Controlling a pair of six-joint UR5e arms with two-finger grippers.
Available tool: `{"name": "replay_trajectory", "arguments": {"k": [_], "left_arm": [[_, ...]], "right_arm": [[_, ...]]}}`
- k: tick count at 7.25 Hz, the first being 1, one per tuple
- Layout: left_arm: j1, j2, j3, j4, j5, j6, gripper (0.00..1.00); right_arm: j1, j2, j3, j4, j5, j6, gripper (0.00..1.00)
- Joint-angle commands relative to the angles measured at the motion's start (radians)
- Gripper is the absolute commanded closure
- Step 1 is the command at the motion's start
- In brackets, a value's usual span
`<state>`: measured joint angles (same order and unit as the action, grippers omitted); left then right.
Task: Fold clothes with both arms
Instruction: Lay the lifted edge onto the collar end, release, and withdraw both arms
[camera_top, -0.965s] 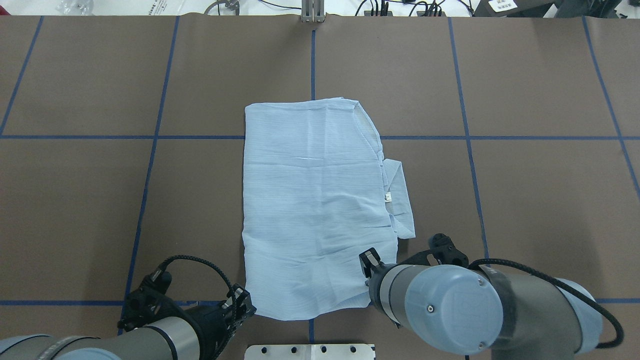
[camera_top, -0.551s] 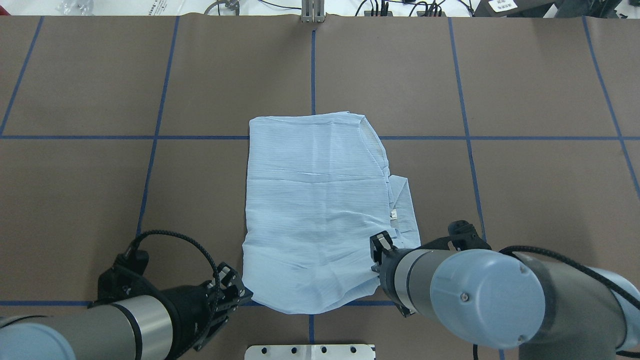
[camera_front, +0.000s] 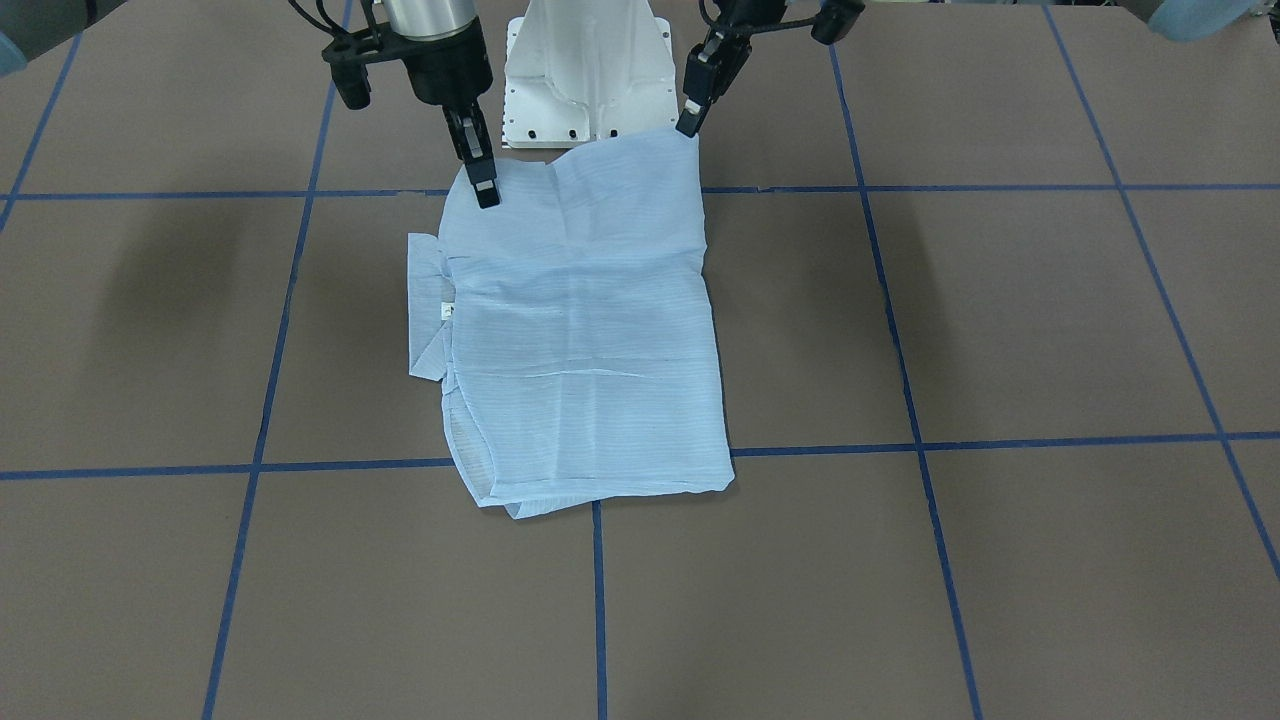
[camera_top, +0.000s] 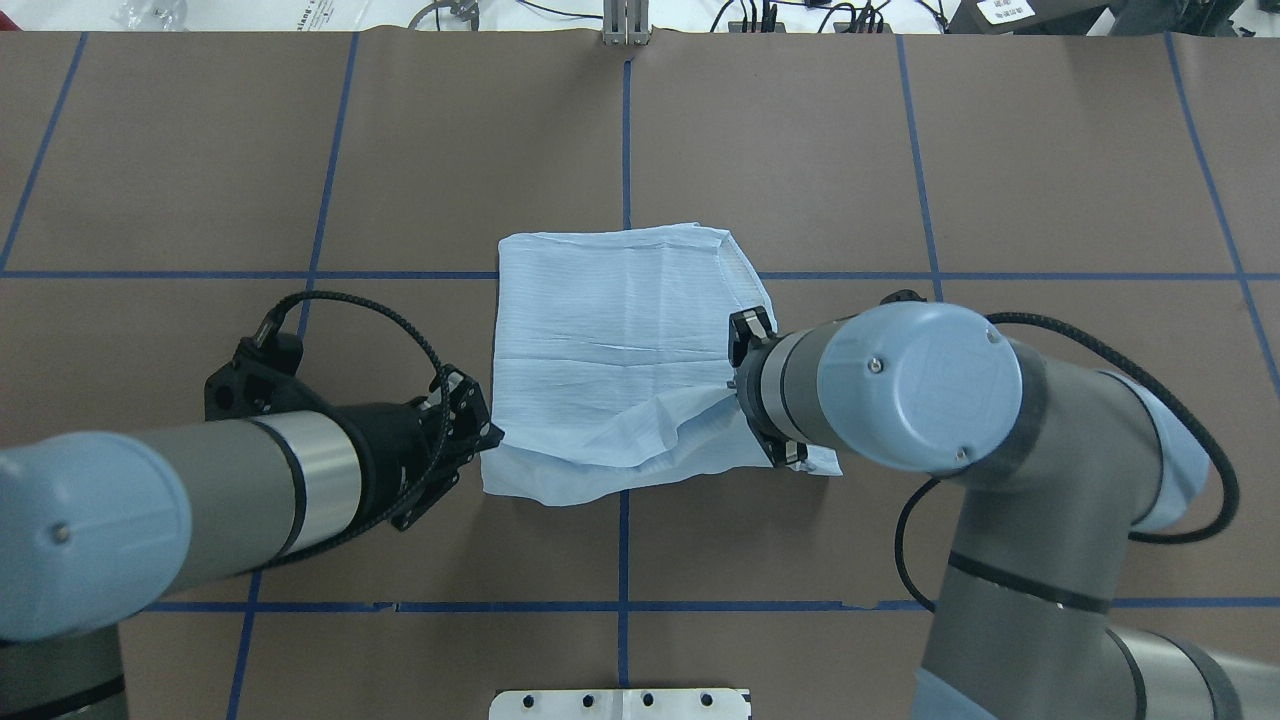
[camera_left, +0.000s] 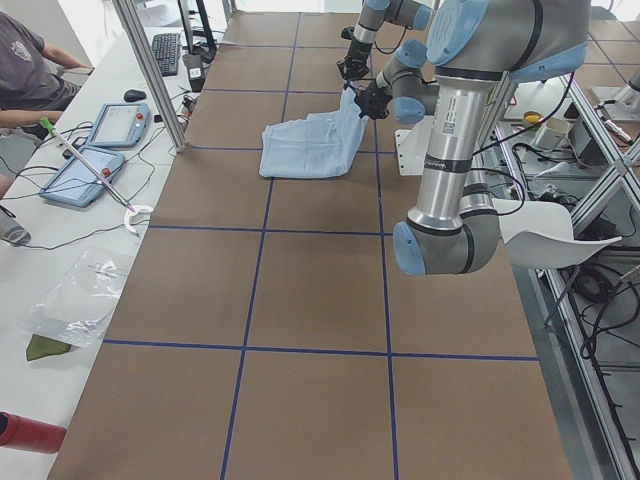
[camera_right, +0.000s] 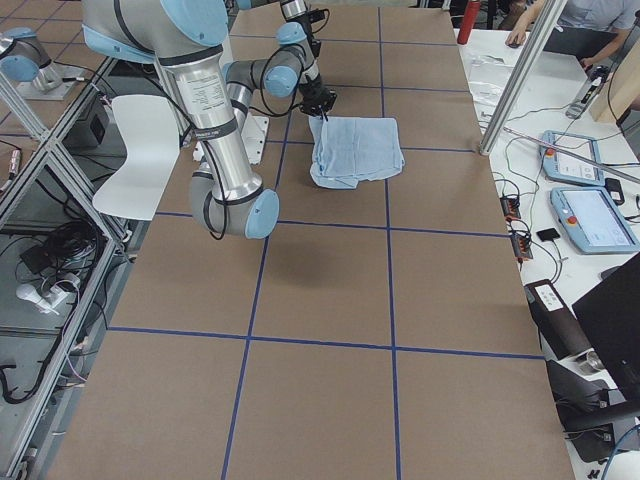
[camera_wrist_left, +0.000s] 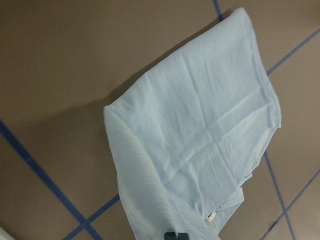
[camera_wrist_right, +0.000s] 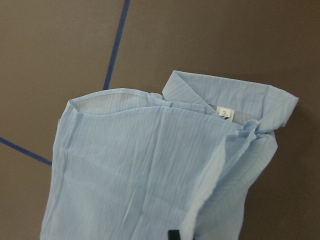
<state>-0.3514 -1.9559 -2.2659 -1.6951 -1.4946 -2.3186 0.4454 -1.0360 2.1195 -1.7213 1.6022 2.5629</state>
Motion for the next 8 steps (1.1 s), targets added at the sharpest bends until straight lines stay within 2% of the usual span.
{"name": "replay_trajectory", "arguments": {"k": [1,3,5,7,8], "left_arm": [[-0.113,-0.046,0.124,-0.037,-0.024,0.080,1.00],[-0.193,-0.089,0.291,-0.150,-0.050,0.142,1.00],[-0.254,-0.155,0.510,-0.300,-0.059,0.179,1.00],[-0.285,-0.234,0.720,-0.429,-0.059,0.186,1.00],[-0.300,-0.248,0.786,-0.477,-0.058,0.208,1.00]], "right_arm": [[0.088,0.057,-0.096,0.029,0.059,-0.047,1.00],[0.131,0.118,-0.235,0.076,0.067,-0.081,1.00],[0.177,0.146,-0.419,0.242,0.103,-0.128,1.00],[0.196,0.246,-0.606,0.273,0.134,-0.179,1.00],[0.205,0.261,-0.709,0.357,0.134,-0.222,1.00]]}}
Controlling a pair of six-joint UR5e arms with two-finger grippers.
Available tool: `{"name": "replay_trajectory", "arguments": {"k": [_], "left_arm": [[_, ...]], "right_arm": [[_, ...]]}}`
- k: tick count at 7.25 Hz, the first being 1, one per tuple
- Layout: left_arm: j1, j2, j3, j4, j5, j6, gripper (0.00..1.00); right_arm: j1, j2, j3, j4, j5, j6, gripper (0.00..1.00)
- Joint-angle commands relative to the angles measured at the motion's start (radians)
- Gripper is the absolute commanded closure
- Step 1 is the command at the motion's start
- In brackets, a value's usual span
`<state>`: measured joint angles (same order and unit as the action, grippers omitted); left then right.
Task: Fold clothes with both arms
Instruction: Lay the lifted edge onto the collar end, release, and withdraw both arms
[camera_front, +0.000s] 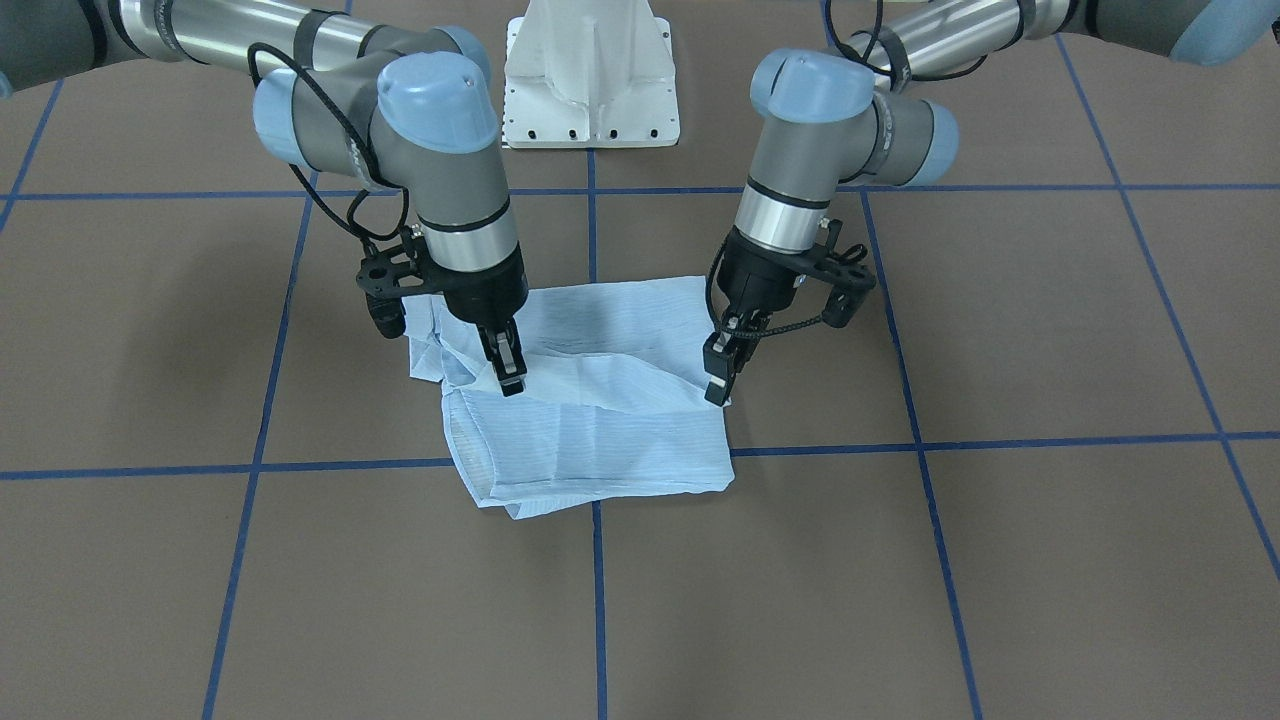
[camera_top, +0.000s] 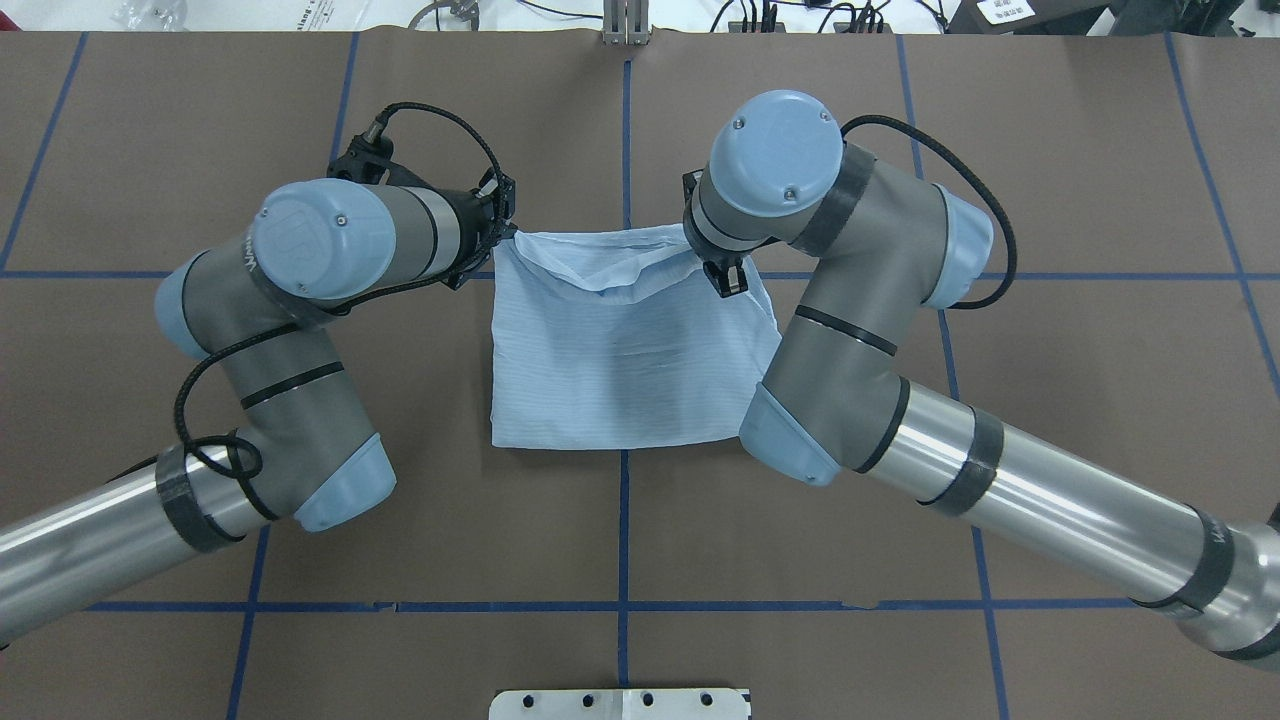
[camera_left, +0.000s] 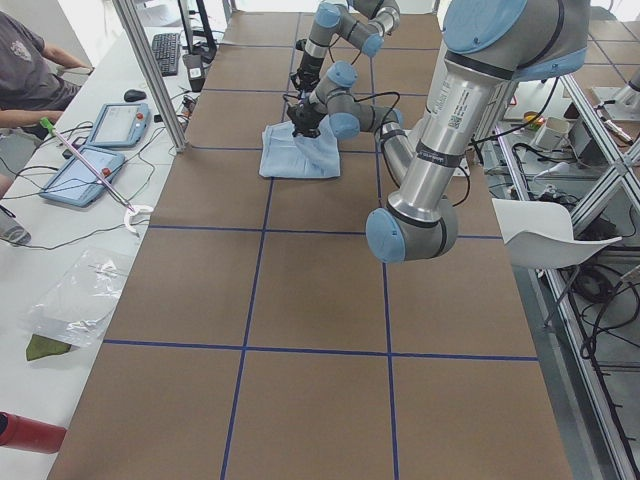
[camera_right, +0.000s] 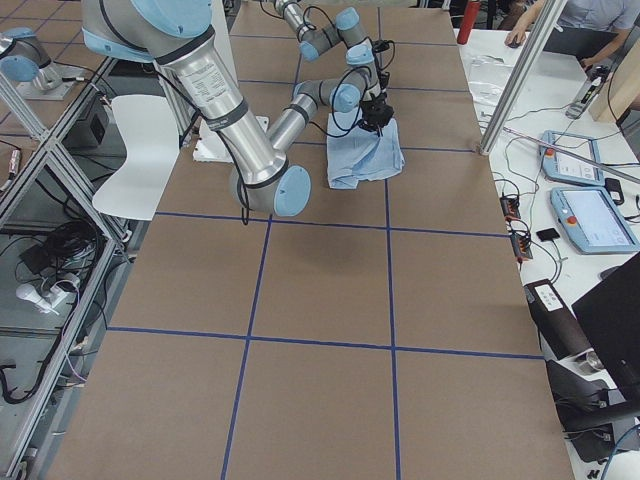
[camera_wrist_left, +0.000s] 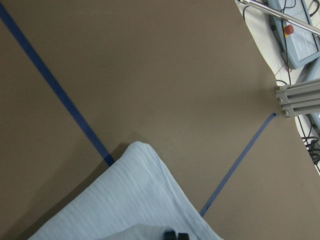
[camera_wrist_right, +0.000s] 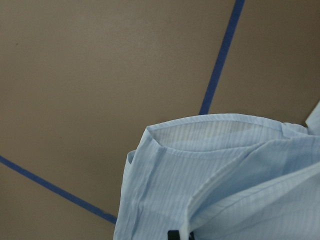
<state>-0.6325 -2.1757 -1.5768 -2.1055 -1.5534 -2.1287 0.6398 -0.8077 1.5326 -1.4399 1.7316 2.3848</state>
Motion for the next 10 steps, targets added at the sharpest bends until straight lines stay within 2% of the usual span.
{"name": "replay_trajectory", "arguments": {"k": [1,2,3,4,7,8,9,10], "left_arm": [[-0.032,-0.033,0.136,-0.091,0.001,0.041,1.00],[-0.045,-0.064,0.237,-0.153,0.003,0.073,0.77],[-0.077,-0.068,0.289,-0.209,0.003,0.158,0.29],[-0.100,-0.067,0.294,-0.212,0.001,0.192,0.00],[-0.119,-0.059,0.282,-0.218,-0.055,0.243,0.00],[-0.150,-0.026,0.229,-0.214,-0.148,0.373,0.00],[-0.171,0.085,0.118,-0.214,-0.213,0.501,0.00],[-0.188,0.165,0.033,-0.212,-0.224,0.673,0.00]], "right_arm": [[0.029,0.056,-0.238,0.181,0.005,-0.079,1.00],[0.055,0.085,-0.300,0.205,0.017,-0.125,1.00],[0.076,0.141,-0.371,0.223,0.028,-0.263,0.01],[0.099,0.156,-0.388,0.225,0.032,-0.309,0.00],[0.191,0.124,-0.402,0.223,0.103,-0.516,0.00],[0.208,0.089,-0.381,0.220,0.124,-0.598,0.00],[0.224,-0.007,-0.305,0.216,0.150,-0.709,0.00],[0.272,-0.112,-0.222,0.210,0.195,-0.890,0.00]]}}
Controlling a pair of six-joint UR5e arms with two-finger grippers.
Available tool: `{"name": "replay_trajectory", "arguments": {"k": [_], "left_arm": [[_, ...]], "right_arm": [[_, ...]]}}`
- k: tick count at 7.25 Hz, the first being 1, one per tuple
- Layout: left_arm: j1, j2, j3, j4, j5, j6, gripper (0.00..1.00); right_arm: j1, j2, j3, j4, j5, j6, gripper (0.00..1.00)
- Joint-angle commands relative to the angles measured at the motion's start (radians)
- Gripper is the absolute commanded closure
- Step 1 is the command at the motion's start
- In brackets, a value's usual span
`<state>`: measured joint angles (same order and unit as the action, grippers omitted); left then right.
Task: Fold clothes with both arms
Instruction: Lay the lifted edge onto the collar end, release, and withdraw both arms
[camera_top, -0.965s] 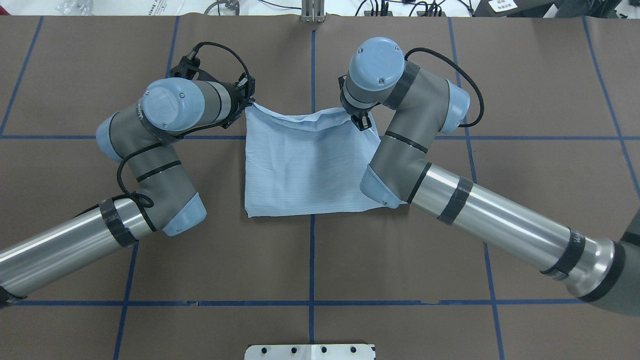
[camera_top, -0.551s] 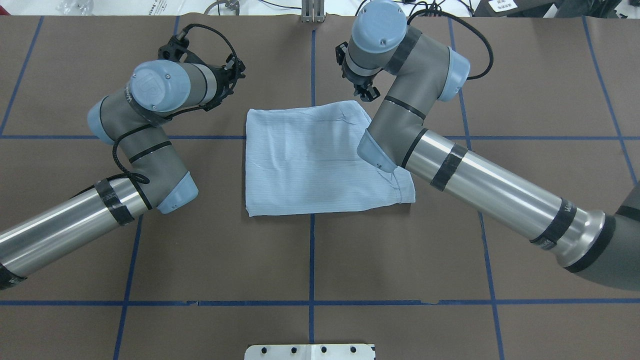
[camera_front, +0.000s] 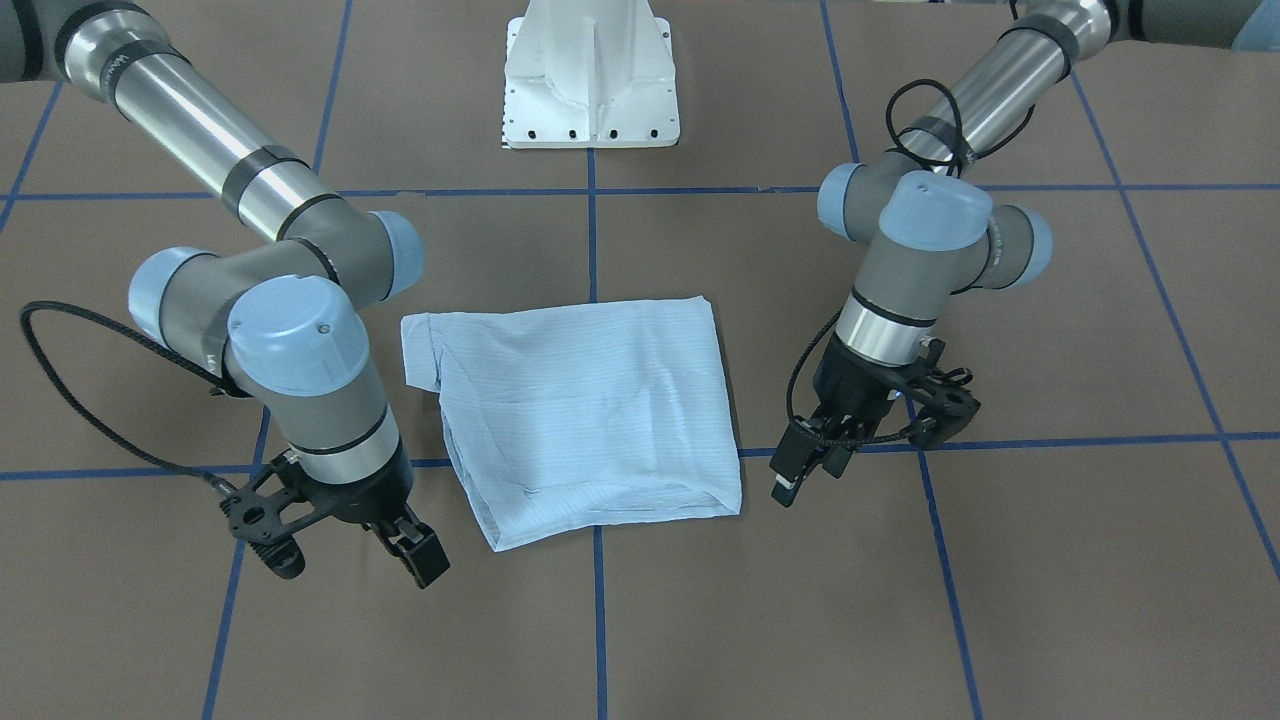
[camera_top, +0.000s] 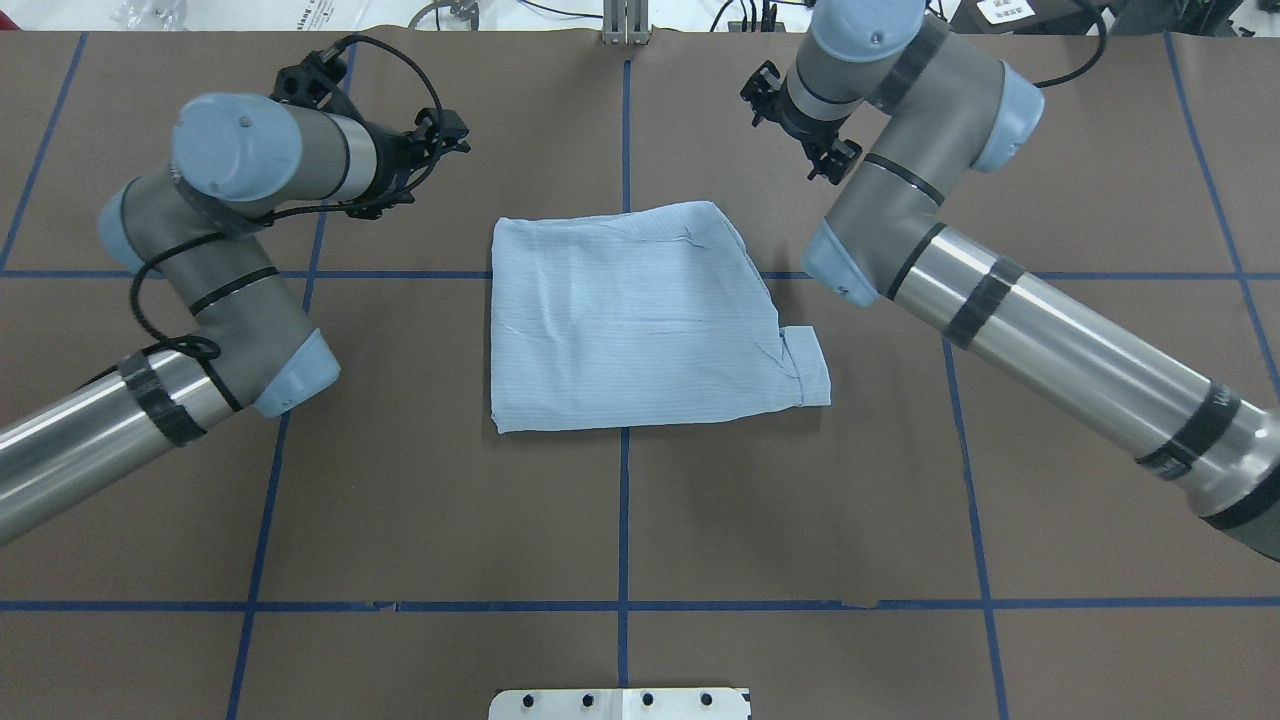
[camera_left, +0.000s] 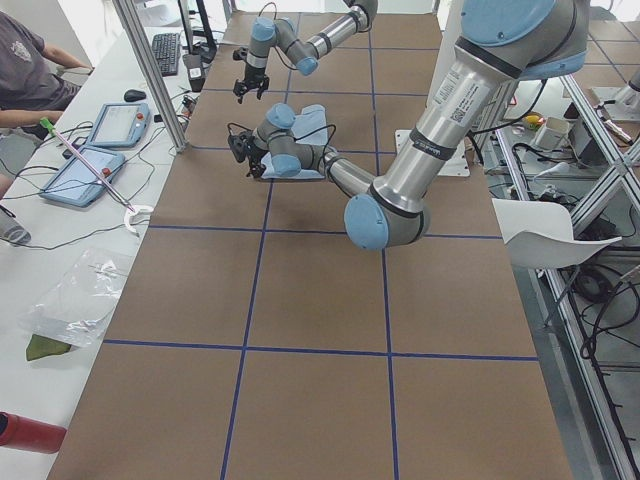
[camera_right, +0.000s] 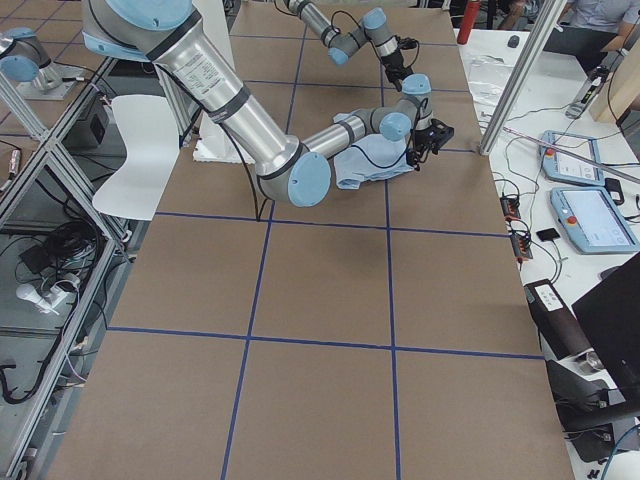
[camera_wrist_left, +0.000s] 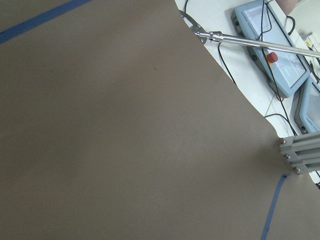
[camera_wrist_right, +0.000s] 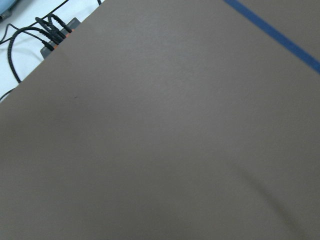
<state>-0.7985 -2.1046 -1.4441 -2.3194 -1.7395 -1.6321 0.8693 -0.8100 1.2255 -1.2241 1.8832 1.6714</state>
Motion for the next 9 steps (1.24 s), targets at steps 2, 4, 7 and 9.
{"name": "replay_trajectory", "arguments": {"k": [2,4,7,9], "left_arm": [[-0.094,0.292,-0.238,0.006,-0.121,0.532,0.00],[-0.290,0.476,-0.286,0.011,-0.305,1.002,0.00],[-0.586,0.633,-0.271,0.054,-0.481,1.465,0.00],[-0.665,0.641,-0.266,0.190,-0.543,1.566,0.00]], "right_arm": [[0.200,-0.286,0.176,-0.005,0.227,-0.536,0.00],[0.351,-0.458,0.222,-0.005,0.316,-0.921,0.00],[0.546,-0.729,0.439,-0.186,0.392,-1.374,0.00],[0.605,-0.758,0.520,-0.392,0.392,-1.548,0.00]]}}
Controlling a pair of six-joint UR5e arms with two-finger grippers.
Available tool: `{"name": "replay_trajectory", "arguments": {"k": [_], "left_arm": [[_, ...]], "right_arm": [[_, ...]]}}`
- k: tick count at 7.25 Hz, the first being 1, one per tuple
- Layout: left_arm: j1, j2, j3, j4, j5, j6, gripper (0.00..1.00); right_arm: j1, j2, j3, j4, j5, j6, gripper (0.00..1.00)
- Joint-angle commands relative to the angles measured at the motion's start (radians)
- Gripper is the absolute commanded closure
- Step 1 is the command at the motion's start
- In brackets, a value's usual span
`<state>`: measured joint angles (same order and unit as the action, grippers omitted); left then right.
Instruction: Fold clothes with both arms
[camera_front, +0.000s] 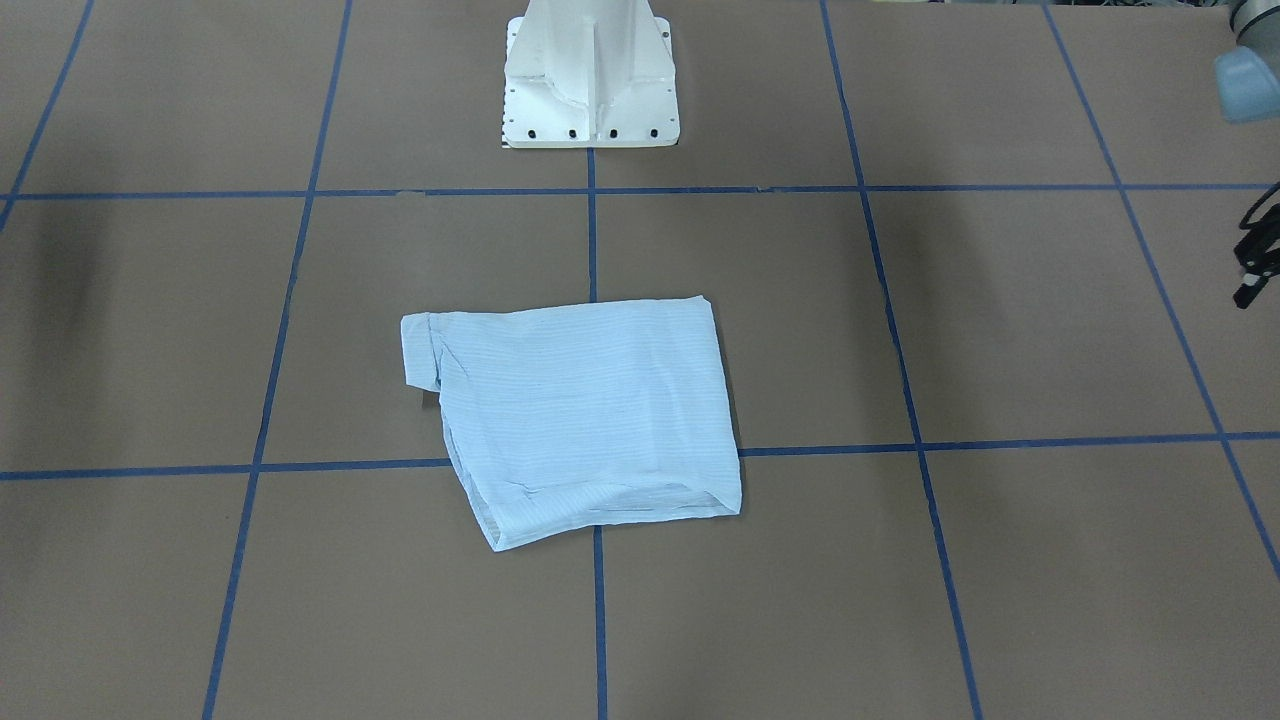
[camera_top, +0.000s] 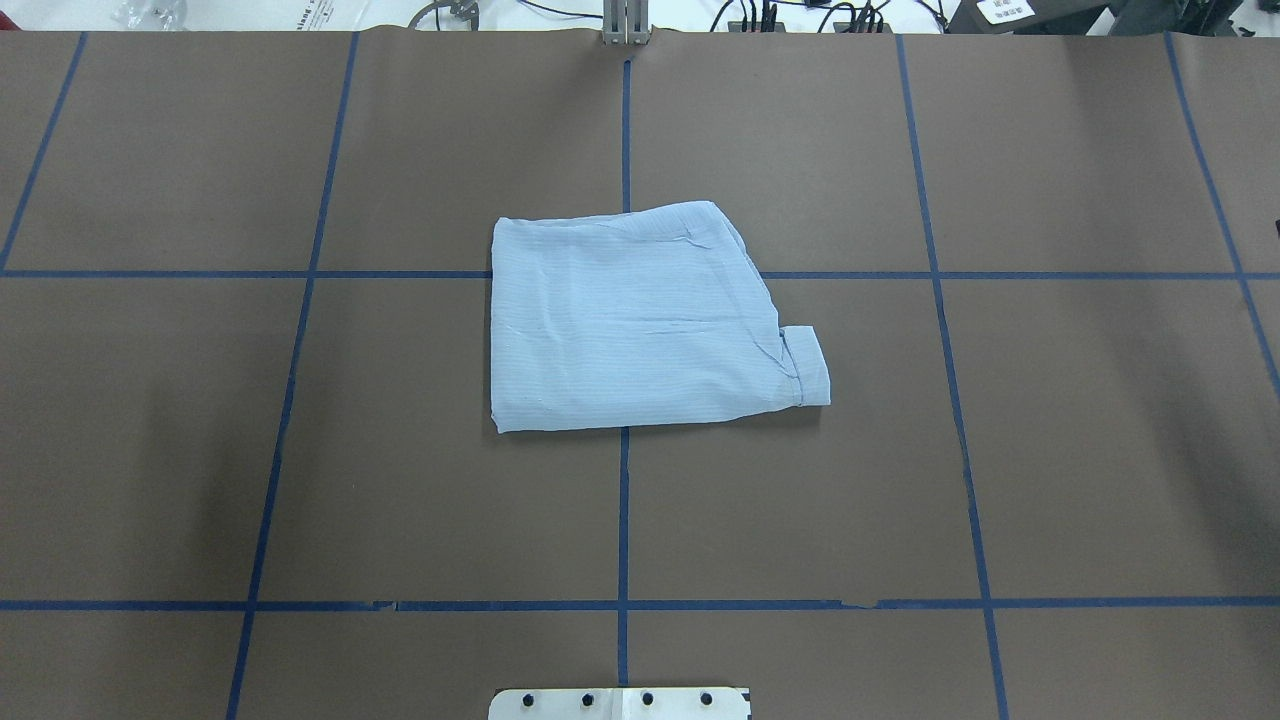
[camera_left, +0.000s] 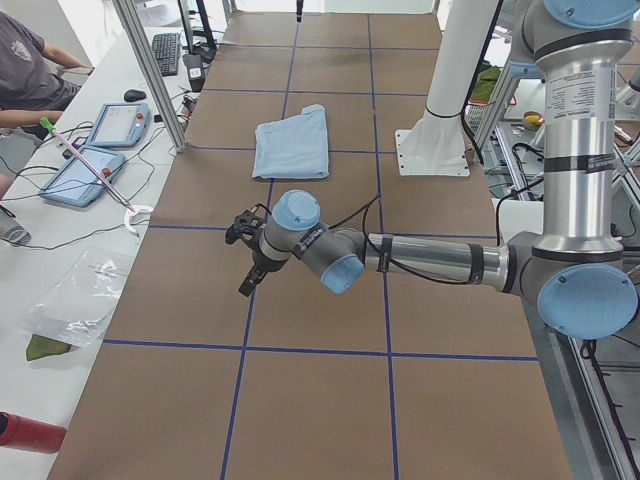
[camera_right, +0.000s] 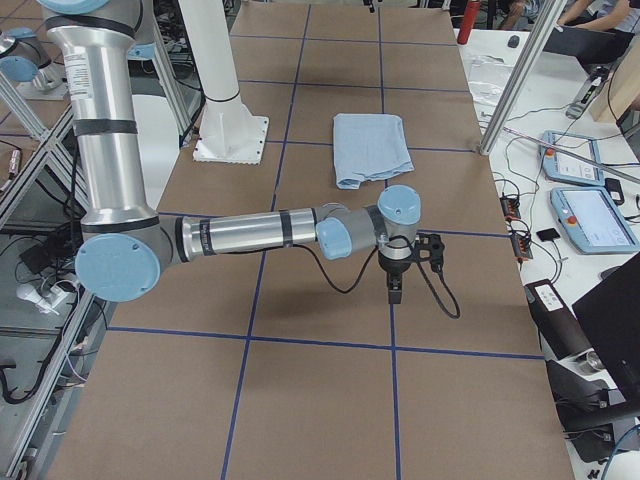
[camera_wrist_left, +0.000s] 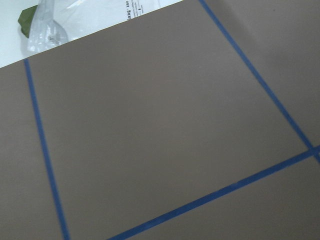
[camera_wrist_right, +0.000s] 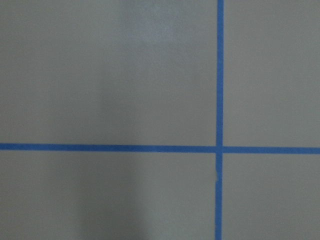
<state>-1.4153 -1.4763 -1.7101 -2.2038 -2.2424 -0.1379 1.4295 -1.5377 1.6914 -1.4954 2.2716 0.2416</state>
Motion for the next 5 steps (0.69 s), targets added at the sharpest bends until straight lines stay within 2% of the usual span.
{"name": "replay_trajectory", "arguments": {"k": [1,3,5], "left_arm": [[-0.048,0.014,0.006,0.084,-0.046,0.069,0.00],[-0.050,0.019,-0.005,0.096,-0.104,0.064,0.00],[-0.051,0.019,-0.002,0.095,-0.100,0.061,0.00]], "right_arm": [[0.046,-0.048,0.062,-0.126,0.002,-0.133,0.00],[0.045,-0.056,0.062,-0.124,0.003,-0.133,0.00],[0.045,-0.056,0.054,-0.118,0.002,-0.130,0.00]]}}
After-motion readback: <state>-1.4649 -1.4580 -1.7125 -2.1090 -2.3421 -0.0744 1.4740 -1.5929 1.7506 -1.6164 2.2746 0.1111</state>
